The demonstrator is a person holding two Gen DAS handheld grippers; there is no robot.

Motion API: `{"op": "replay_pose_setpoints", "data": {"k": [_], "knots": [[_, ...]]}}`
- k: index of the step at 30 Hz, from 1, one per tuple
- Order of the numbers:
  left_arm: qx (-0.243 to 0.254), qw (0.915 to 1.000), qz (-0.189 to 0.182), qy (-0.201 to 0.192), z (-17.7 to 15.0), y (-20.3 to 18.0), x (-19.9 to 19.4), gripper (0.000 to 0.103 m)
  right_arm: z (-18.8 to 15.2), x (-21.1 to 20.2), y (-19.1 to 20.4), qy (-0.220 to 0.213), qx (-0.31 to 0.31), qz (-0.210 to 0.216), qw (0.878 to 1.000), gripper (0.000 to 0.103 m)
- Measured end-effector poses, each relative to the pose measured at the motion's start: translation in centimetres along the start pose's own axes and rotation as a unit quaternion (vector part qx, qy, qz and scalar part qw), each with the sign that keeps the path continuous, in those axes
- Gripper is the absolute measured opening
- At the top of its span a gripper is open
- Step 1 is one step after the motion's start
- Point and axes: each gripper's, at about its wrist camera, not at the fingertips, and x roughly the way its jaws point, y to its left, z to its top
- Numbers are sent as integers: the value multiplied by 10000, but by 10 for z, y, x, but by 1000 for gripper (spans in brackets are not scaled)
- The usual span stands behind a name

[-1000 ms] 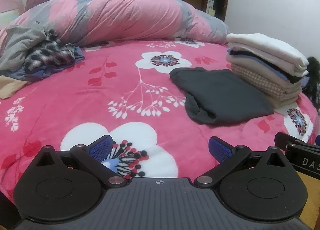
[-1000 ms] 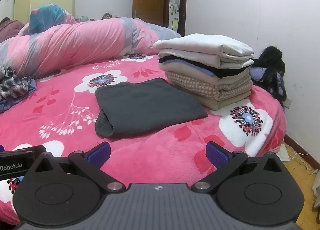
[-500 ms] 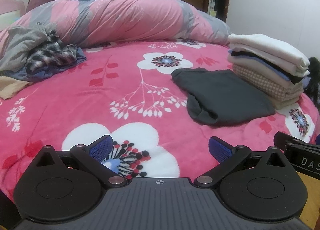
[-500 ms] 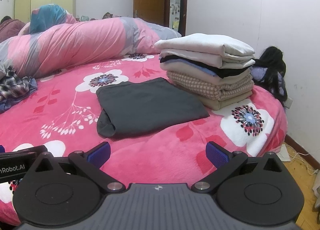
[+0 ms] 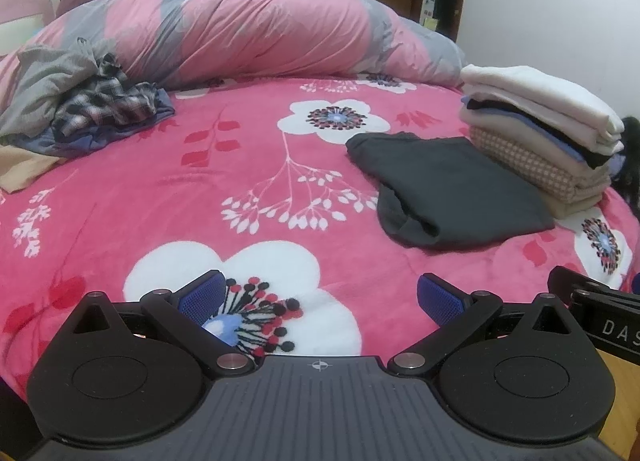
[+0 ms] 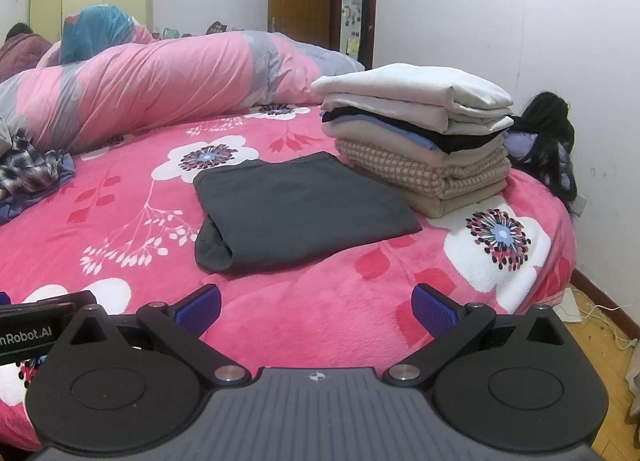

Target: Fold clothes

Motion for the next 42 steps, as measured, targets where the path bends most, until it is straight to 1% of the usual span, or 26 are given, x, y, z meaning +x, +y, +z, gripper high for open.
{"op": "replay_pose_setpoints", "data": {"k": [24, 42], "knots": [[-24, 10000, 84, 22, -2, 1, 3, 103, -1, 2, 5, 26, -29, -5, 10000, 103], [-50, 10000, 62, 12, -2, 2, 3, 103, -1, 2, 6, 21, -50, 4, 10000, 103]]}}
